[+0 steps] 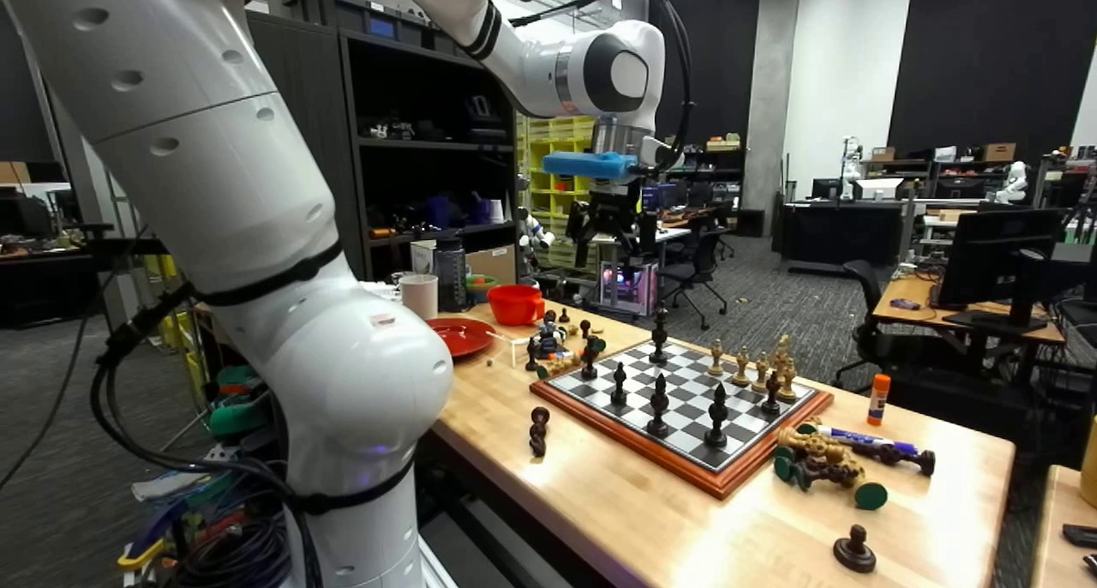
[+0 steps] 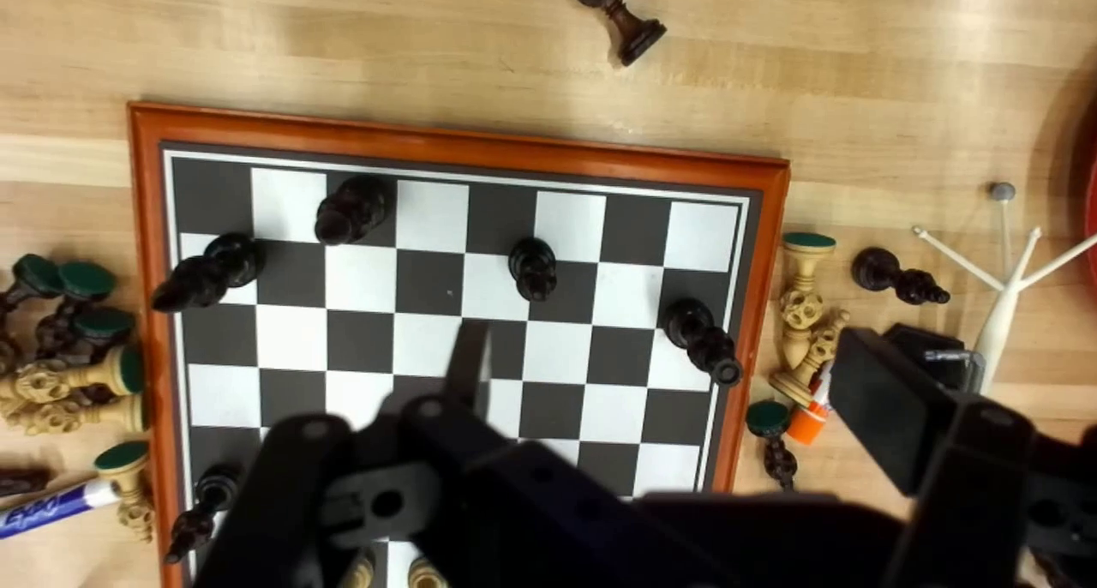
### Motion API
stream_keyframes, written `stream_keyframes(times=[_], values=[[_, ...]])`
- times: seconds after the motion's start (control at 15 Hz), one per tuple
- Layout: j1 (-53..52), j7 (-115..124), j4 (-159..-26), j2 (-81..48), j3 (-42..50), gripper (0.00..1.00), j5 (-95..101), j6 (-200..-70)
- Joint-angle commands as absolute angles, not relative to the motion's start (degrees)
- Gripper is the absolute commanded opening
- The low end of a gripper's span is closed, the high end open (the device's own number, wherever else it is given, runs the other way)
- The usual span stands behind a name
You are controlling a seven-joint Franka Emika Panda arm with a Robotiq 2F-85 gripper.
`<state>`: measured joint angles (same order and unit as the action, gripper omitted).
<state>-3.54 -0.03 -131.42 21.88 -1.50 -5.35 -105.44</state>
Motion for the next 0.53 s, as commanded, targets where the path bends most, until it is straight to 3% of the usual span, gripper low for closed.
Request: stream_keyframes(times=[0.0,0.47], values=[[-0.9,3.2,-124.8,16.4,0.3,1.00,-6.6,-104.1],[5.6,12.9,-111.3,2.4,5.7,1.00,-8.7,-104.4]])
